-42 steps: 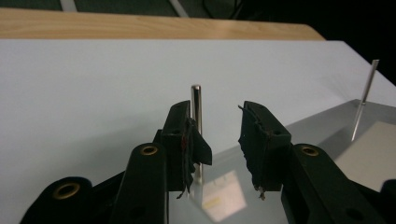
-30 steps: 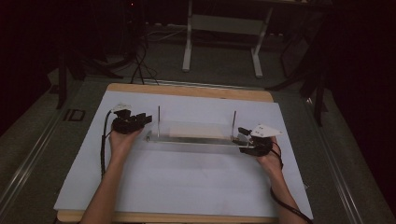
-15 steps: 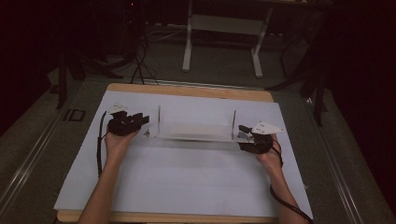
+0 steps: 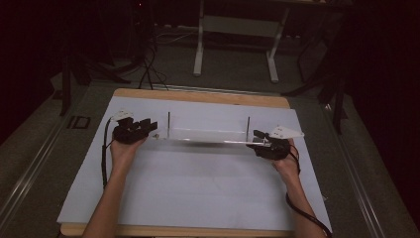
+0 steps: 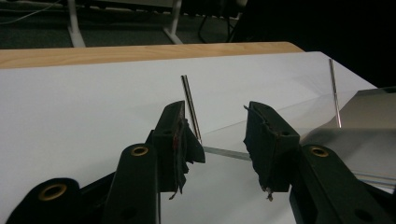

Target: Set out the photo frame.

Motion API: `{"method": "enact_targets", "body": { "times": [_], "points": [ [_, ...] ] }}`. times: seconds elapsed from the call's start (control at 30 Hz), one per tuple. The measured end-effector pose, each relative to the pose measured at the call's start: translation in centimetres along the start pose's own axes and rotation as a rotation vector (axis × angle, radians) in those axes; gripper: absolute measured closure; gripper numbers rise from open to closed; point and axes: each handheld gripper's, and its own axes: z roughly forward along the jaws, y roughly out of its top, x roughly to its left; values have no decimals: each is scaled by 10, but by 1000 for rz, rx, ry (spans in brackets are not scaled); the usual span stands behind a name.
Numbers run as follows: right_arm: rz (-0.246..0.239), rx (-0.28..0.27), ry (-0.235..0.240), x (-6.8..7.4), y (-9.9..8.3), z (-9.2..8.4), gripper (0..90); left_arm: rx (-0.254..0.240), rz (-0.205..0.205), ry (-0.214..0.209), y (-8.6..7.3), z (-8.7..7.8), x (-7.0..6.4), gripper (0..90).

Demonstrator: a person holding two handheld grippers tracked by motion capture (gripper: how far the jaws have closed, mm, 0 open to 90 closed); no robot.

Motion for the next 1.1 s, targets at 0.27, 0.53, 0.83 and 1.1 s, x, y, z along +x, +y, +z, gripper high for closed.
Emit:
{"method": "enact_targets", "body": {
  "times": [0.27,0.53,0.83,1.1],
  "points": [
    [26,-22,-5,-5,4,2,440,-3,3,4,0,-1,1,582],
    [50,-35,-18,-9,10,4,441,-2,17,2,0,-3,1,581],
    [71,-43,-25,-13,15,7,442,-9,35,4,0,-5,0,581],
    [86,-52,-34,-16,18,9,443,5,68,-9,0,-4,-2,573]
  ]
}}
